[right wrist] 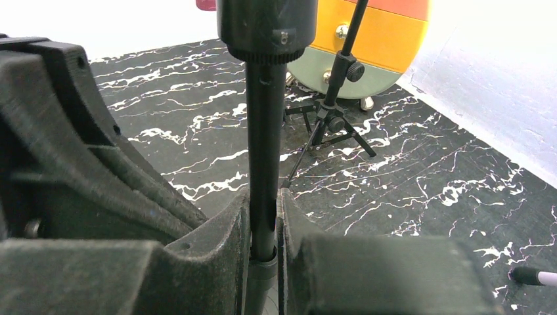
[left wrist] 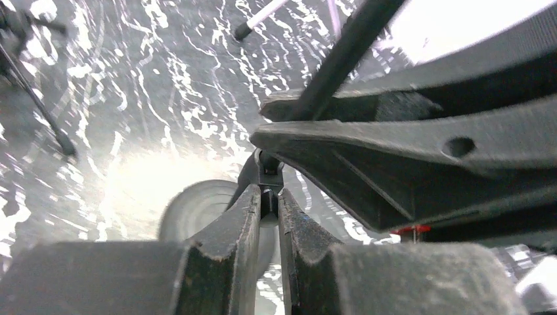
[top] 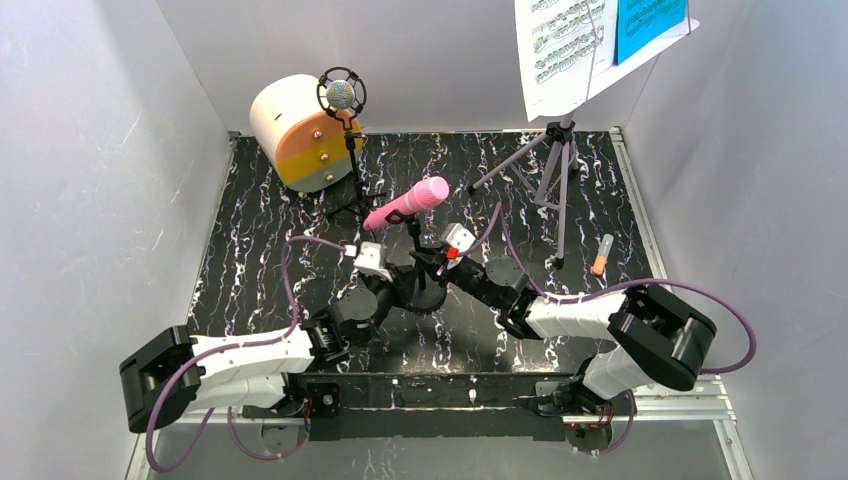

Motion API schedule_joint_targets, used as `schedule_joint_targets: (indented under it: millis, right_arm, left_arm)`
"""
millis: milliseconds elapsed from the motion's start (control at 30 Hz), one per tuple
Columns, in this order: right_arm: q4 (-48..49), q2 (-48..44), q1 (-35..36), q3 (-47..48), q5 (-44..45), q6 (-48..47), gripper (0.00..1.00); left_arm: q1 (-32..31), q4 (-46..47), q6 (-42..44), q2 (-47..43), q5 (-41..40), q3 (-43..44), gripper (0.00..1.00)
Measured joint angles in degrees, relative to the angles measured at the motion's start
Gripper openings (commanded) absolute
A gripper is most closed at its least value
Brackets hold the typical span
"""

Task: Pack up the instrument practice props
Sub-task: Unscrew the knob on the microphone stand.

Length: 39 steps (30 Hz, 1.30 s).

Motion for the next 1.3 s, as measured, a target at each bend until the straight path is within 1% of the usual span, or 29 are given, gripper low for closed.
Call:
schedule_joint_targets:
  millis: [167,367,600,733,867,967,1133,1300]
  right_arm:
    - [0.04,0.2,0.0,0.09,0.04,0.04,0.01]
    - [0.02,0.22,-0.15,0.09,0.61,0.02,0.01]
    - [0.0,0.22,-0.15,0.09,0.42,0.02,0.01]
    - [0.02,0.22,-0.13,0.09,0.31,0.0,0.01]
    - [0.02,0.24,-0.13,0.09,0.28,0.0,0.01]
    - [0.02,0.24,-0.13,0.09,0.26,0.0,0.01]
    - [0.02,0.24,-0.13,0.11,0.26,0.0,0.01]
    - [0.0,0.33,-0.13,0.2,0.28,0.0,0.01]
  left_arm:
    - [5.49,0.66,-20.81,-1.68,6.23,-2.58,0.0]
    - [9.27,4.31,-41.24,-0.33,10.49,-5.35,0.0]
    - [10.75,9.64,-60.24,1.38,11.65,-9.4,0.0]
    - [11.08,12.35,-66.36,2.38,11.5,-11.06,0.11]
    - [11.54,9.14,-66.75,3.87,11.13,-12.59,0.19]
    - [11.54,6.34,-63.73,3.74,10.93,-12.98,0.25]
    - [11.56,1.64,-51.78,0.17,10.73,-10.38,0.41]
    - [11.65,-2.91,-35.63,-4.09,11.5,-5.29,0.49]
